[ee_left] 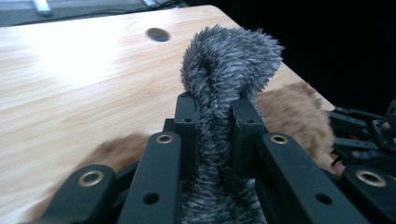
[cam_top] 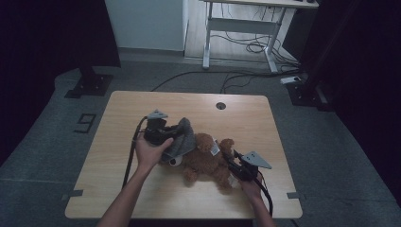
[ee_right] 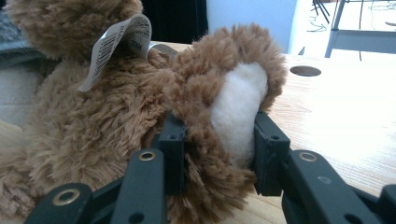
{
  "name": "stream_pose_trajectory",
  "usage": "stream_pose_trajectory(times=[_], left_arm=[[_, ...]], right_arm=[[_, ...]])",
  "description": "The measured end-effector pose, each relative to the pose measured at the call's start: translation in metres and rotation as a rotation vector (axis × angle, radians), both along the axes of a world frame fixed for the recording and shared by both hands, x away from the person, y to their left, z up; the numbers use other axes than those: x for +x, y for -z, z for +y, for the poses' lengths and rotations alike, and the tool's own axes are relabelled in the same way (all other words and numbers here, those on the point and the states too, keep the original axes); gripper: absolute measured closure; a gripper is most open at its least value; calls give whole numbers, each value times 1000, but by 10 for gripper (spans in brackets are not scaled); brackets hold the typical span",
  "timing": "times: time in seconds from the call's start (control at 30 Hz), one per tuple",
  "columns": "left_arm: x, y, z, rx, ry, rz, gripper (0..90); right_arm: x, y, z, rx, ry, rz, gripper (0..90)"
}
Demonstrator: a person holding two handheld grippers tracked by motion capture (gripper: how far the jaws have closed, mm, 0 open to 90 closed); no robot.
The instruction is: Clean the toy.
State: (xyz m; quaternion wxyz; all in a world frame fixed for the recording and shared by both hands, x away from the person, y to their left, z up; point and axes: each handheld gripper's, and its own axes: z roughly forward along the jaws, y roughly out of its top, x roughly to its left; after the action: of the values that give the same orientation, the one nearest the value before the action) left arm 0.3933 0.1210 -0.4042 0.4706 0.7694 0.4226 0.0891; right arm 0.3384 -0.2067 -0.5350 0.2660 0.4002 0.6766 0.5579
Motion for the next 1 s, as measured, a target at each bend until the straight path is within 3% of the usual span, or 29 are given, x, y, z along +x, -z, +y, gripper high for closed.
stream_pose_trajectory(times=[0.03, 0.07, 0.1, 0.13, 0.23, 0.27, 0.3, 0.47, 0.5, 0.67, 0.83, 1.0], left_arm=[[2, 2, -13, 21, 11, -5, 752], [2, 2, -13, 21, 11, -5, 752], [6, 10, -24, 75, 13, -3, 753], [6, 10, -24, 75, 13, -3, 754], [12, 29, -23, 105, -2, 36, 759], [13, 33, -20, 101, -6, 43, 760], [14, 39, -9, 64, -11, 62, 761], [11, 35, -1, 87, -12, 50, 761], [10, 31, 5, 106, -25, 40, 760], [8, 29, 26, 104, -67, 38, 759], [2, 41, 60, 118, -134, 48, 759], [-3, 51, 76, 97, -159, 74, 758]], right_arm=[[0, 0, 0, -1, 1, 0, 630], [0, 0, 0, -1, 1, 0, 630], [0, 0, 0, -3, 2, 1, 630], [0, 0, 0, -3, 2, 1, 630], [0, 0, 0, -4, -1, -2, 630], [-1, 0, 0, -1, -3, -1, 629], [-1, 0, 1, -2, -6, -5, 629], [-1, -1, 1, -3, -9, -6, 629], [-1, -1, 1, -6, -8, -6, 629], [-1, 0, 1, -4, -7, -5, 629], [-1, 0, 1, -5, -4, -6, 629], [-1, 0, 1, -5, 0, -3, 629]])
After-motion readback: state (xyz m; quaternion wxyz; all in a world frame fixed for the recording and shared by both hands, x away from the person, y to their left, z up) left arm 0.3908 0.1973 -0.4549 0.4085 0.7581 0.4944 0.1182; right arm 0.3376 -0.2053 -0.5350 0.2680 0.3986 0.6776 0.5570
